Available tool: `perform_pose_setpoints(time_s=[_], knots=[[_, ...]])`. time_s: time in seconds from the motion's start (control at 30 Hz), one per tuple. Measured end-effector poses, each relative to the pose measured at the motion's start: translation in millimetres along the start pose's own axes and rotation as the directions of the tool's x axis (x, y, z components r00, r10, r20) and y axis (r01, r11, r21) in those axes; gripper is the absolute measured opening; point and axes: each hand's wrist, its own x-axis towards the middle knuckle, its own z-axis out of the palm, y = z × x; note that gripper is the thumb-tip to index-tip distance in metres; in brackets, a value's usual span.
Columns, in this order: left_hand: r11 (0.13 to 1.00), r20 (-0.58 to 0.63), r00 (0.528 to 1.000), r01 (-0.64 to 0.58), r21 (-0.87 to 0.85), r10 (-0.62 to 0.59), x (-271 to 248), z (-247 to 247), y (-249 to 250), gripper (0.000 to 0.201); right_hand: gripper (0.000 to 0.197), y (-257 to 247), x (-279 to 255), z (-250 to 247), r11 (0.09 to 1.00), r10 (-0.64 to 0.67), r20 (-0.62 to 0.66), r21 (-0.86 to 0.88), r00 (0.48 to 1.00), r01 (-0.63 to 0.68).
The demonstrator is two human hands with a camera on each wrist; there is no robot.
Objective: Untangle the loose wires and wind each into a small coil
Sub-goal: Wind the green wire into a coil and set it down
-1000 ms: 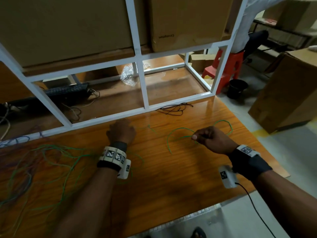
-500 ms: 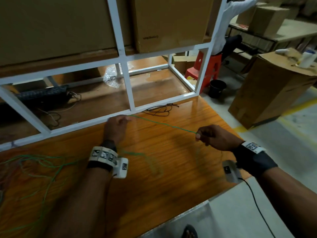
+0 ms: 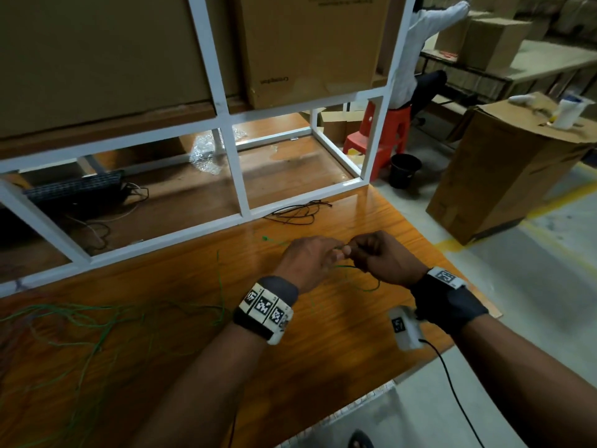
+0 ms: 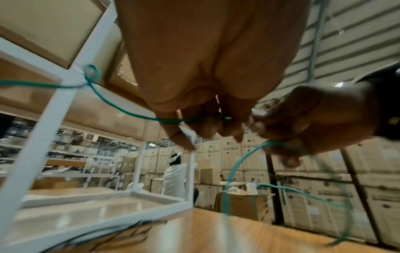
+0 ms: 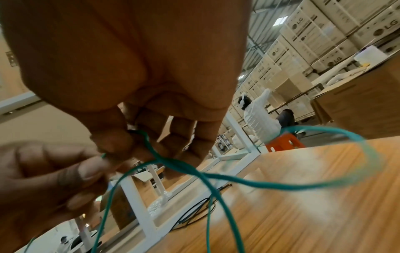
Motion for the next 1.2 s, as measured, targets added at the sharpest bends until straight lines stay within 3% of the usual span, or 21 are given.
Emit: perform_pose_setpoints(time_s=[0.1,0.2,0.23,0.27,0.33,0.4,0.5,0.57,0.63,0.73,0.77,0.83,0.87,0.93,1.0,1.03,1.07,1.1,1.13,1.2], knots=[[0.965,-0.157,0.965,0.177,-0.195,-0.209,-5,-6,-40,0.030,0.035,11,-11,-14,0.997,0.055,0.004,0.052,0.998,-0.055],[0.874,-0.373,0.793,0.404,-0.271,-0.482,-19,-31,-105,0.028,0.032,41,-37,-34,0.989,0.149,-0.005,0.007,0.989,-0.148],[0.832,-0.385,0.737,0.494,-0.253,-0.555,-25,-41,-126,0.027,0.032,51,-48,-40,0.984,0.178,-0.005,0.019,0.984,-0.178],[0.796,-0.357,0.714,0.572,-0.200,-0.603,-29,-48,-142,0.029,0.033,60,-56,-44,0.979,0.201,-0.003,0.040,0.980,-0.200],[0.761,-0.258,0.728,0.647,-0.051,-0.636,-29,-52,-155,0.031,0.035,68,-63,-48,0.971,0.227,-0.007,0.080,0.974,-0.225],[0.791,-0.185,0.792,0.604,0.101,-0.581,-24,-44,-138,0.040,0.036,66,-56,-42,0.974,0.204,-0.019,0.106,0.979,-0.201],[0.924,-0.116,0.948,0.316,0.214,-0.298,-10,-21,-72,0.080,0.035,52,-33,-18,0.984,0.159,-0.023,0.088,0.987,-0.156],[0.984,-0.052,0.996,0.073,0.162,-0.066,-5,-4,-17,0.076,0.032,41,-19,-2,0.988,0.131,-0.011,0.090,0.991,-0.129],[0.999,-0.048,0.999,-0.025,0.033,0.027,-4,4,21,0.074,0.031,33,-11,6,0.991,0.091,0.011,0.099,0.996,-0.091],[0.964,-0.122,0.992,-0.021,-0.265,-0.012,-2,1,32,0.079,0.034,22,-8,8,0.989,0.073,0.004,0.127,0.997,-0.073],[0.945,-0.176,0.983,-0.007,-0.327,-0.054,0,-3,31,0.071,0.036,19,-8,9,0.987,0.086,-0.003,0.140,0.996,-0.085],[0.895,-0.240,0.955,0.052,-0.442,-0.174,8,-9,24,0.037,0.040,12,-9,11,0.976,0.154,0.000,0.159,0.988,-0.152],[0.835,-0.238,0.937,0.091,-0.543,-0.257,16,-10,15,0.025,0.044,9,-10,11,0.967,0.175,0.000,0.187,0.985,-0.172],[0.641,-0.175,0.868,0.194,-0.743,-0.465,28,-11,-8,0.023,0.053,9,-16,10,0.928,0.197,-0.019,0.325,0.980,-0.180],[0.477,-0.074,0.779,0.302,-0.825,-0.622,32,-10,-33,0.023,0.053,14,-23,7,0.866,0.250,-0.052,0.459,0.967,-0.199],[0.437,-0.020,0.750,0.363,-0.823,-0.661,30,-10,-41,0.021,0.054,20,-27,6,0.851,0.275,-0.067,0.482,0.959,-0.210],[0.434,0.027,0.744,0.419,-0.797,-0.668,27,-9,-45,0.022,0.054,22,-30,5,0.846,0.299,-0.082,0.483,0.951,-0.225],[0.474,0.075,0.766,0.469,-0.745,-0.639,23,-8,-44,0.037,0.051,28,-30,4,0.855,0.313,-0.110,0.464,0.943,-0.230],[0.563,0.113,0.806,0.498,-0.659,-0.580,19,-5,-41,0.065,0.051,29,-30,4,0.866,0.327,-0.137,0.441,0.935,-0.238],[0.806,0.105,0.901,0.425,-0.411,-0.421,11,-3,-24,0.118,0.058,29,-27,2,0.886,0.353,-0.188,0.383,0.917,-0.263]])
